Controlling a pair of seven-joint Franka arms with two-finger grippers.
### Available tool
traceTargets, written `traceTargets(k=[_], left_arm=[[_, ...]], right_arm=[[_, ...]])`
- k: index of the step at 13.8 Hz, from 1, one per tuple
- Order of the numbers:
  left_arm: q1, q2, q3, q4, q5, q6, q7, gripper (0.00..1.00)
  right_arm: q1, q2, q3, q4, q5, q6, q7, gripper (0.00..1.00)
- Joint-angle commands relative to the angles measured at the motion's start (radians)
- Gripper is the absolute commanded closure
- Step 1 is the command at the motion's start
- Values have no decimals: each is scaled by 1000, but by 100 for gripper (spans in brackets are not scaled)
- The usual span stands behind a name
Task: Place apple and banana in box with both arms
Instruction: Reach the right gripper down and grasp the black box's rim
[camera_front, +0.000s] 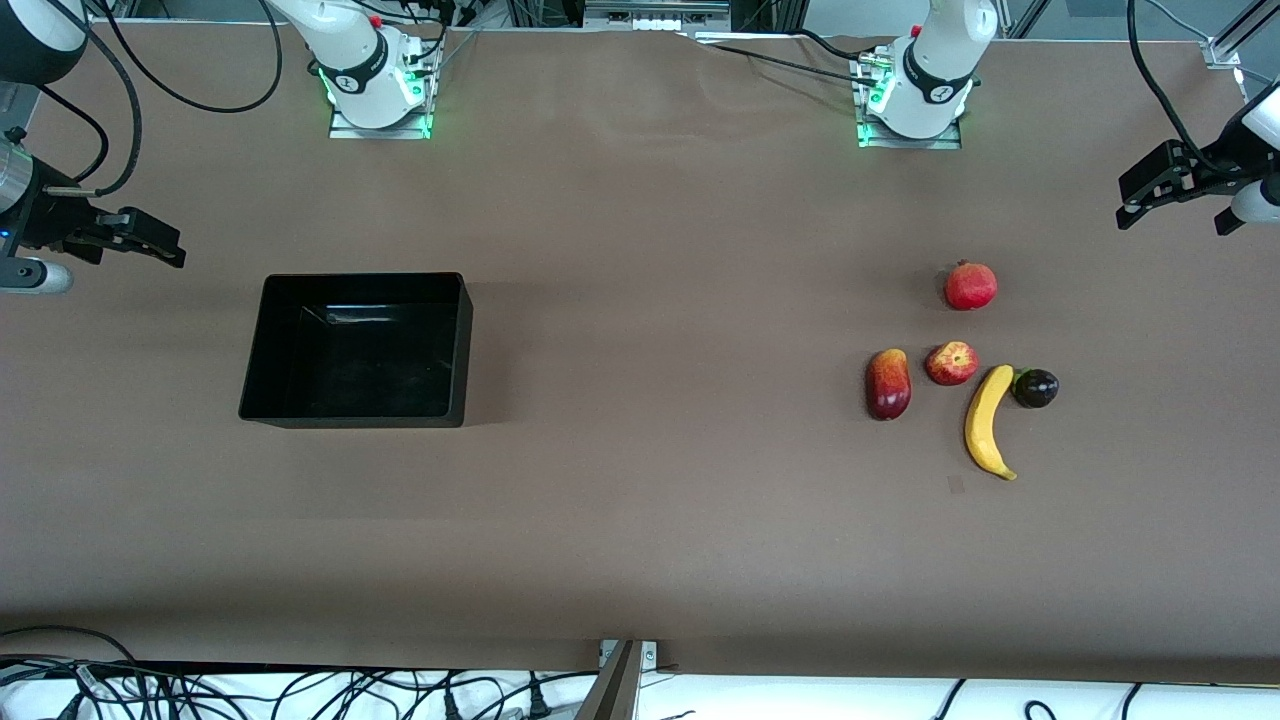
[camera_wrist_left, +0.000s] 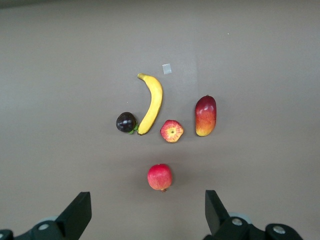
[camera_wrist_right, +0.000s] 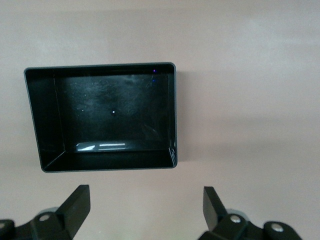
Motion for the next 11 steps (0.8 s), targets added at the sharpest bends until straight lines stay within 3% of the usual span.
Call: traceTargets(k=[1, 11], left_arm=[[-3, 11, 2, 25, 11, -16, -7, 0], [-3, 10, 0, 25, 13, -16, -5, 0]], right_arm=[[-1, -16, -9, 0, 17, -21, -7, 0], [0, 16, -15, 32, 6, -10, -7, 0]])
